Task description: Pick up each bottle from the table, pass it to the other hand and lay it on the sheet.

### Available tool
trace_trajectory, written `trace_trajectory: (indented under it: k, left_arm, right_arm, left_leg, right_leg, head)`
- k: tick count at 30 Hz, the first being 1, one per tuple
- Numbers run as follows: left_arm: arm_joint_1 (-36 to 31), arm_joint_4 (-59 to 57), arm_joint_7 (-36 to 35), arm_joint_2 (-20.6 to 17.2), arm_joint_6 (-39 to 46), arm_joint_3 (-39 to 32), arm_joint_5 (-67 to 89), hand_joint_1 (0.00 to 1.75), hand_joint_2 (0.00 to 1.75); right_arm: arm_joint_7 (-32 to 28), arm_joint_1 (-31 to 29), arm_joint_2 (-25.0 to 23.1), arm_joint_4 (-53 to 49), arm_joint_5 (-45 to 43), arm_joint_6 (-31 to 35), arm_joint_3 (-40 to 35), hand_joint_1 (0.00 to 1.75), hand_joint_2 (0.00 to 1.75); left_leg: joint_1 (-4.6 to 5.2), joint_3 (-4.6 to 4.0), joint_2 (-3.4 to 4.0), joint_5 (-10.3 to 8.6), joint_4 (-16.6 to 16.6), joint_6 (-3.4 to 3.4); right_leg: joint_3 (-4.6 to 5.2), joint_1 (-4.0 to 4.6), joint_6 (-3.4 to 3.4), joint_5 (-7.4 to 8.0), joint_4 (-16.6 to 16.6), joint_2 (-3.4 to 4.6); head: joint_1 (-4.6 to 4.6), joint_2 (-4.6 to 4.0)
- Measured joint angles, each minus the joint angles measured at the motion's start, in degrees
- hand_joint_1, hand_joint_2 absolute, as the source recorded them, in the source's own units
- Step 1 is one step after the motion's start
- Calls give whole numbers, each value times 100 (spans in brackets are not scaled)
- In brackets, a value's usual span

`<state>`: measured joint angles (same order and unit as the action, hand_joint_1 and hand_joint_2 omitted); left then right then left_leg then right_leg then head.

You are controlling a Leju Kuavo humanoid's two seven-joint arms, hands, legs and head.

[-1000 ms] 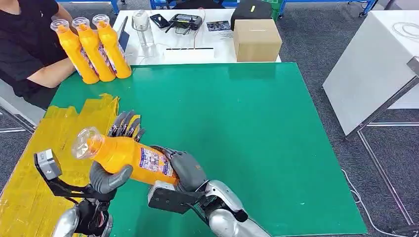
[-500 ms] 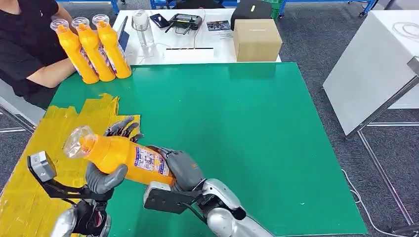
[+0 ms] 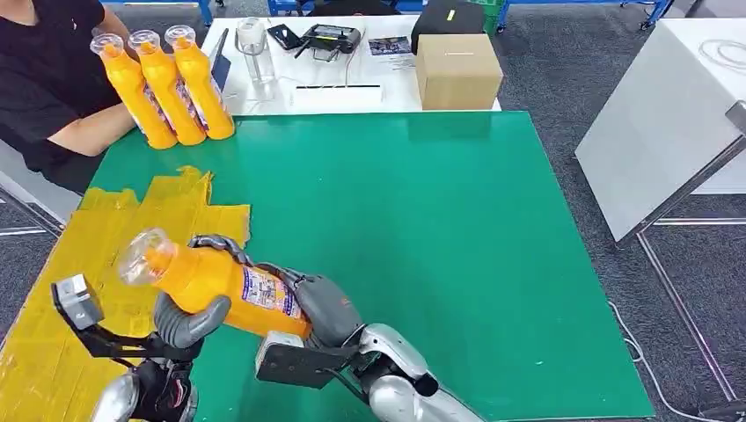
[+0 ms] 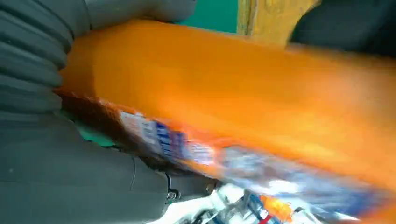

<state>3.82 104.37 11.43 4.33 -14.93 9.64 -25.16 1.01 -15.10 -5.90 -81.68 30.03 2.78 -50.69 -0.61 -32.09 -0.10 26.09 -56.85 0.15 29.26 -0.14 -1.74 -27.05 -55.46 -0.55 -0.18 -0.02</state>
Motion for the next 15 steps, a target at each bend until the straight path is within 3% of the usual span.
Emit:
trace_trajectory:
  k: [11, 15]
  left_arm:
    - [45, 153, 590, -44, 616, -315, 1811, 175, 175]
    - [44, 225, 757, -138, 1196, -422, 3344, 175, 175]
  right_arm:
    - [35, 330, 181, -830, 129, 185, 155, 0, 0]
    - [-59, 545, 265, -1238, 265, 339, 326, 0, 0]
  left_leg:
    - [0, 0, 4, 0, 0, 0]
    - [0, 0, 4, 0, 0, 0]
  right_leg:
    - [0, 0, 0, 0, 0, 3]
    - [1, 0, 0, 0, 0, 2]
  head:
    - [0, 0]
    - [0, 0]
